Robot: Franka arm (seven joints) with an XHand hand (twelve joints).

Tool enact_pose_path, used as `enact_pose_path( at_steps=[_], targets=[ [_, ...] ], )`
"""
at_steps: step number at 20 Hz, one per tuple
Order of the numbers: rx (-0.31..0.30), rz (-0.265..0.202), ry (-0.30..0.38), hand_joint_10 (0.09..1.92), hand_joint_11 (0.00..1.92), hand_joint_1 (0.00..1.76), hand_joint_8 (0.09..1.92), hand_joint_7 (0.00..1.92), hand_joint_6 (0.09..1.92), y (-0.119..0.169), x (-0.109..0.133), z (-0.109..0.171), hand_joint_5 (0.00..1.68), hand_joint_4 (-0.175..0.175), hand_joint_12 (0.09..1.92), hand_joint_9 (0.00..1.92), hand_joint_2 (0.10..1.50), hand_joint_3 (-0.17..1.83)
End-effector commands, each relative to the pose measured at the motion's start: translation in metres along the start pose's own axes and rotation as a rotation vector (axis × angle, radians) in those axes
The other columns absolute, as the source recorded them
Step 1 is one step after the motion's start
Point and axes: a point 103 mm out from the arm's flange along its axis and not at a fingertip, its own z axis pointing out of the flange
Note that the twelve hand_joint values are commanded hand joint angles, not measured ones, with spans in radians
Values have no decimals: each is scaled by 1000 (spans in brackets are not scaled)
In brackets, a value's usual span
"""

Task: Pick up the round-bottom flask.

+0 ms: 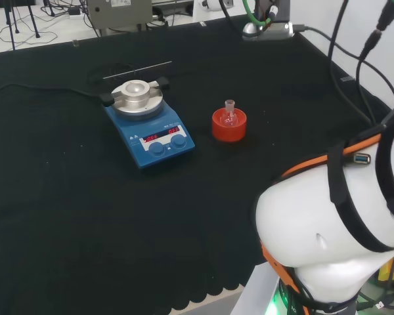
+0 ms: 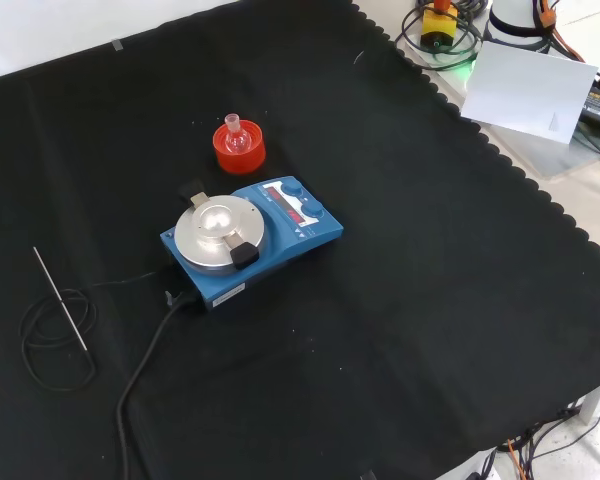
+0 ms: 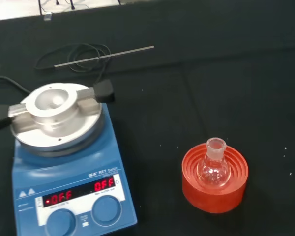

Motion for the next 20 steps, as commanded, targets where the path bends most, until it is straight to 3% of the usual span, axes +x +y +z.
enact_pose_path(
  at_steps=[1, 4, 10, 16, 20],
  targets=[
    [0, 43, 55, 571, 0, 76, 345, 67, 87, 47, -30, 39, 223, -5, 827, 90, 1317, 231],
    [-13, 48, 92, 580, 0, 155, 360, 80, 87, 56, -37, 61, 235, -10, 852, 106, 1296, 210],
    [-38, 55, 163, 639, 0, 486, 451, 172, 87, 67, -46, 115, 319, -32, 1036, 240, 1143, 165],
    [-7, 71, 233, 660, 0, 641, 560, 193, 87, 77, -54, 167, 394, -43, 1137, 318, 899, 459],
    [18, 80, 259, 671, 0, 710, 593, 237, 87, 79, -56, 201, 439, -50, 1180, 353, 805, 549]
  ],
)
